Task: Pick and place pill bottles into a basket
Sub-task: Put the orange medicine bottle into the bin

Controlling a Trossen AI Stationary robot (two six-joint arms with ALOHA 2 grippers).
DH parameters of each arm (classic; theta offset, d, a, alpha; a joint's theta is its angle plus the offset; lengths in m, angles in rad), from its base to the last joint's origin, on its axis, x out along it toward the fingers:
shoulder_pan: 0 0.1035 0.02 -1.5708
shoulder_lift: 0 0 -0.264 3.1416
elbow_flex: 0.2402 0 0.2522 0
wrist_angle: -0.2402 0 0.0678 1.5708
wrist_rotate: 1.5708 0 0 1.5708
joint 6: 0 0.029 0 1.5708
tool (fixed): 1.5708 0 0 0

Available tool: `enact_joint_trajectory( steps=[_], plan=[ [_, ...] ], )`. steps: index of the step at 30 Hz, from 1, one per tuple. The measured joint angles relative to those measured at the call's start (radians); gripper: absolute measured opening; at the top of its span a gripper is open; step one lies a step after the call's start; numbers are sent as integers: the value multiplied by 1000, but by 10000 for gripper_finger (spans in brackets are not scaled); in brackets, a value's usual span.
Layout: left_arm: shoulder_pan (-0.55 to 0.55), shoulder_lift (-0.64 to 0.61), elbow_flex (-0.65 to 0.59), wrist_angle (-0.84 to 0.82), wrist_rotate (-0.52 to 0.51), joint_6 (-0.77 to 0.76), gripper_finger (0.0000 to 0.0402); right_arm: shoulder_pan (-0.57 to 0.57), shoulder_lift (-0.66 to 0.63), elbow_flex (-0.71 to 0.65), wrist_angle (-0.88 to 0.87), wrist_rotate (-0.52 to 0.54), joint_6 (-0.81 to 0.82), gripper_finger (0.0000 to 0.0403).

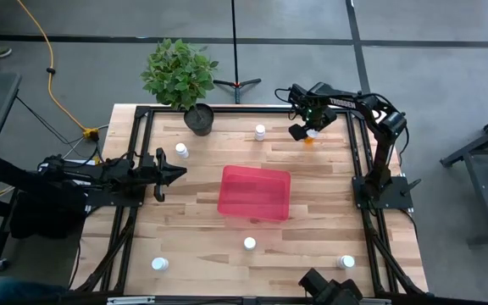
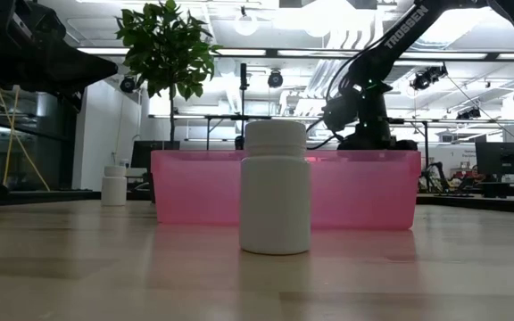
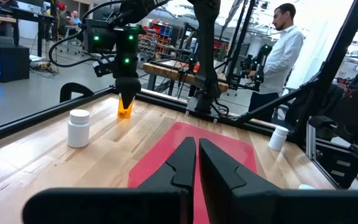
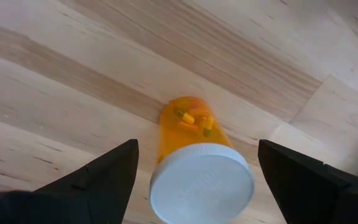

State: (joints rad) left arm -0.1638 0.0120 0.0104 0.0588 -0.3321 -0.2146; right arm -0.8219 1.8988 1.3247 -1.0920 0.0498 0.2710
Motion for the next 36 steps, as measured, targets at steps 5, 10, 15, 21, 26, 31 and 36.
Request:
enact_joint_trajectory(
  steps=[5,10,15,21,26,31,36],
  plan=[
    [0,0,0,0,0,0,58,0,0,0,0,0,0,321],
    [0,0,0,0,0,0,58,0,0,0,-2,0,0,321],
    [0,0,0,0,0,0,58,0,0,0,-2,0,1,314],
    [0,0,0,0,0,0,58,0,0,0,-2,0,1,292],
    [0,0,0,0,0,0,58,0,0,0,-5,2,1,272],
    [0,0,0,0,0,0,58,0,0,0,-6,3,1,255],
    [0,0,0,0,0,0,58,0,0,0,-6,3,1,242]
  ],
)
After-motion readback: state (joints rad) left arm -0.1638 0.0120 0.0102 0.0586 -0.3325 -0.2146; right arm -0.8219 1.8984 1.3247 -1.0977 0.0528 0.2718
